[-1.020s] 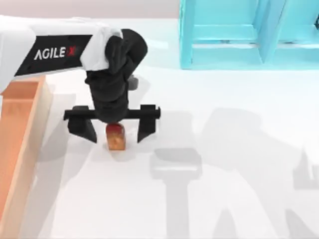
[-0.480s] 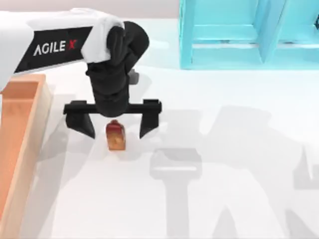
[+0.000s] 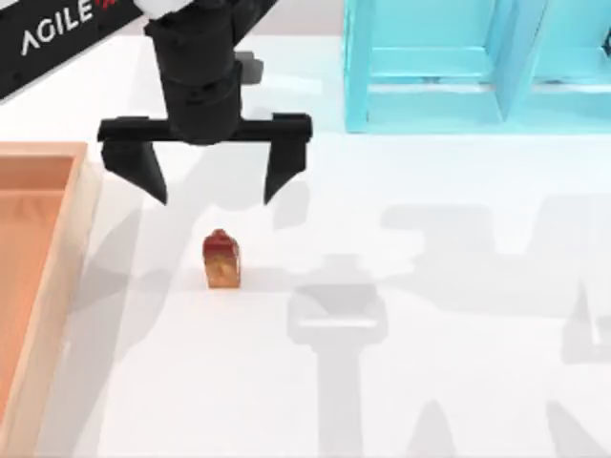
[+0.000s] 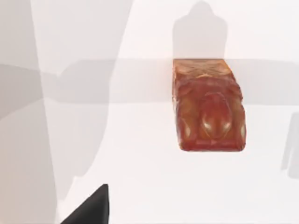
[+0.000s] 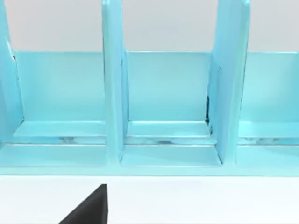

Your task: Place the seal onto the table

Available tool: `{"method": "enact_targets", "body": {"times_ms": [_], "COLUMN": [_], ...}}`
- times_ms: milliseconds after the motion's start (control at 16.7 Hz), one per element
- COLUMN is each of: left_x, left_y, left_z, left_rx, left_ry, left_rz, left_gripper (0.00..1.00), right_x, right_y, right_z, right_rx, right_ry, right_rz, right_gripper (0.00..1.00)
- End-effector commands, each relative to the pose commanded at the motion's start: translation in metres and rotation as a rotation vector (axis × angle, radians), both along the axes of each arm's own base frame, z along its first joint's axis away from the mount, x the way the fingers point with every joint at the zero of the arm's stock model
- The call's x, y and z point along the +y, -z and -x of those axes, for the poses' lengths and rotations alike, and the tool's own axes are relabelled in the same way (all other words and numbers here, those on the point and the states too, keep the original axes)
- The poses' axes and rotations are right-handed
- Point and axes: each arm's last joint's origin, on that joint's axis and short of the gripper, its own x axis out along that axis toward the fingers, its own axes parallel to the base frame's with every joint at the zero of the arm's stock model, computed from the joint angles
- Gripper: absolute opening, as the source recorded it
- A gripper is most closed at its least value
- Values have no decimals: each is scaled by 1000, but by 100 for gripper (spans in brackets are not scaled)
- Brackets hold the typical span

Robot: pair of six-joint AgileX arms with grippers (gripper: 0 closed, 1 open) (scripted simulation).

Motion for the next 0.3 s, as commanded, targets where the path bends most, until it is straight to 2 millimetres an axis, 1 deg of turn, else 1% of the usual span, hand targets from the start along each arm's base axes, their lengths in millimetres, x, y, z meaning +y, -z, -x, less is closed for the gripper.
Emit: {"method": "enact_targets", "body": {"times_ms": [120, 180, 300], "left_x": [3, 5, 6], "left_y": [-24, -32, -37], "left_z": [4, 5, 7], "left_rx": [-14, -20, -25], "left_ry": [-2, -1, -2], "left_rz": [7, 10, 13], "left_gripper": [100, 100, 100], "right_x": [0, 0, 0], "right_y": [0, 0, 0], "right_z": [0, 0, 0], "right_rx": [0, 0, 0], "right_ry": [0, 0, 0], "right_rz": [0, 0, 0], "right_gripper": [100, 100, 100]}}
